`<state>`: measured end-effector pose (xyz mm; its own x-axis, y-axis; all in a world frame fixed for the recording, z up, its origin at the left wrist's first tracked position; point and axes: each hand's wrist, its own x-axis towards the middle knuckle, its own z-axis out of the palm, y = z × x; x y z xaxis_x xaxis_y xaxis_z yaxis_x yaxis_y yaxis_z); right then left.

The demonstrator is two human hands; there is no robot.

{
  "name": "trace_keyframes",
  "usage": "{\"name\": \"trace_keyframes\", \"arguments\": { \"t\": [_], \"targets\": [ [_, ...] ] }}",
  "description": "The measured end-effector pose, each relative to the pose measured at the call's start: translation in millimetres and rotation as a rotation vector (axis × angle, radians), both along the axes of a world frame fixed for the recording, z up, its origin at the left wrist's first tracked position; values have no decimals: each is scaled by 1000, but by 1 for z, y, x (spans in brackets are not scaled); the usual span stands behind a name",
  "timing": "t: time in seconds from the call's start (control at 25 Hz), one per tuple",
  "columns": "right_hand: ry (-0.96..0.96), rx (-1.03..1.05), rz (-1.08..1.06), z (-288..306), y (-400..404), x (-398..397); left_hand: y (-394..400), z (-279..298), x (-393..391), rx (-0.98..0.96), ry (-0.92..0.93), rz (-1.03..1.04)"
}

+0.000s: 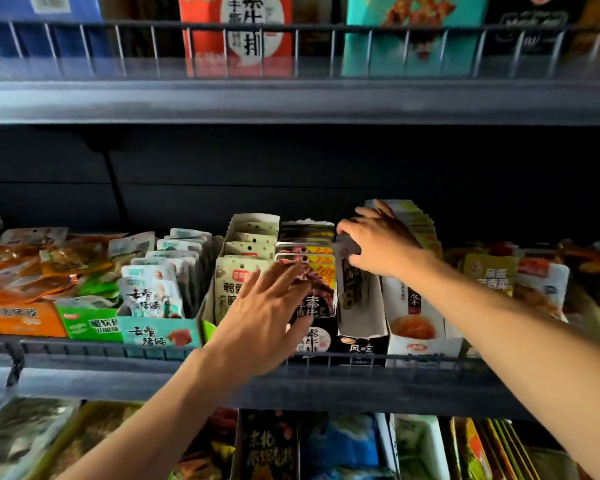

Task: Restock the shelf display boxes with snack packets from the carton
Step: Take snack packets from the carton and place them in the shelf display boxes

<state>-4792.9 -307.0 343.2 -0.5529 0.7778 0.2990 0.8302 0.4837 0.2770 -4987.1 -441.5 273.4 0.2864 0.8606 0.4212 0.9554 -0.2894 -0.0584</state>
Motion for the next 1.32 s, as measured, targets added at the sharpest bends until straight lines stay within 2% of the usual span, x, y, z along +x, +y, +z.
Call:
{"name": "trace_keyframes", "arguments": {
  "t": [0.24, 0.32, 0.44, 0.52, 0.6, 0.68, 0.72, 0.84, 0.92, 1.0, 1.08, 1.16, 1.2, 1.32],
  "targets": [
    [85, -2, 9, 1, 17, -14, 5, -13, -8, -2, 70, 116],
    [203, -10, 82, 1, 10, -5, 1, -15, -9, 27, 66, 109],
    [441, 93, 169, -11, -25, 34, -4, -14, 2, 121, 35, 47],
    [412, 69, 158, -34, -57, 68, -4, -13, 21, 156, -2, -12],
    [284, -90, 67, -64, -88, 94, 0, -14, 52, 170, -30, -85],
    [195, -216, 69, -85, -99, 101, 6, -15, 77, 144, -33, -167],
    [238, -226, 112, -89, -102, 109, 9, -17, 93, 143, -20, -217],
    [415, -84, 110, -88, -102, 138, 14, -18, 135, 46, 27, -279],
    [379, -34, 53, -91, -105, 158, 18, -20, 160, -76, 17, -253],
    [360, -109, 127, -97, -110, 171, 22, -25, 171, -141, -59, -213],
    [513, -192, 177, -98, -105, 179, 25, -26, 172, -151, -110, -186],
    [712, -70, 19, -100, -91, 187, 28, -24, 172, -163, -95, -167],
    [740, -46, -69, -100, -84, 190, 29, -23, 175, -171, -90, -158],
    [770, -275, -66, -101, -83, 193, 27, -21, 186, -175, -77, -125]
  ]
}}
